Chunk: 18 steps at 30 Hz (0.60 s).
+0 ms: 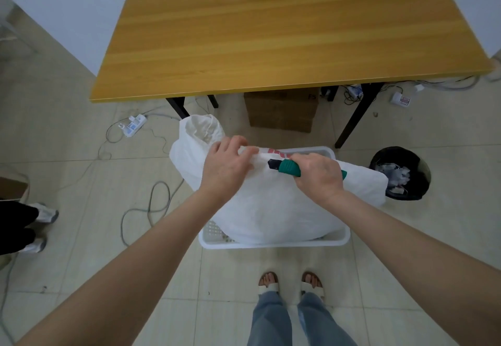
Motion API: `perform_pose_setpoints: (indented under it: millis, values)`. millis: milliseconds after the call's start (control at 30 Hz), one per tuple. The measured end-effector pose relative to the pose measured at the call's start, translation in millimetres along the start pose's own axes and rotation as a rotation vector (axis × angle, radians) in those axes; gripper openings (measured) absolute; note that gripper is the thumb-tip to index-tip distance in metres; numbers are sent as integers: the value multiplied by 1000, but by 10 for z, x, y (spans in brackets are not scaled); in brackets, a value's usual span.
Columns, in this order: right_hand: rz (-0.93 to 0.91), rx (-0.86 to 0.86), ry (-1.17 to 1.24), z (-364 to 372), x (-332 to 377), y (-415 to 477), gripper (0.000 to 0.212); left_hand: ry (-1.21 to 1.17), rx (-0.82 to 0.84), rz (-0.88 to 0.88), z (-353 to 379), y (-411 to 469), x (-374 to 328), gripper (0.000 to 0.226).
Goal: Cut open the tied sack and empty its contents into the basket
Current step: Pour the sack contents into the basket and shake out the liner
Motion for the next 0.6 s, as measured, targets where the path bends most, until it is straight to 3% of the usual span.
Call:
perform_pose_setpoints:
  millis: [133,267,367,433,533,600]
  values:
    - [32,7,35,27,-26,20,45,156,255,70,349,-150,-158,68]
    - [-6,-37,82,25,-29,1,45,69,275,14,425,-152,-169,35]
    - [-142,-169,126,-108,61,-79,51,-52,325,-81,489,-148,-100,32]
    - [-180,-62,74,11,94,-96,59,-146,354,-120,535,-146,-68,33]
    - [-38,195,-24,340,-56,-58,72,-274,412,-127,613,-136,-64,34]
    - [-2,209,-20,396,-66,-26,65,-355,467,-134,696,-141,-58,32]
Point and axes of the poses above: each hand's wrist, its own y-axis towards the middle knuckle, its own z-axis out of the palm, x = y × z, the point moved 10 cm from there along y, towards the middle knuckle, and after that the axes turned 13 degrees about y, right-handed, at the moved point
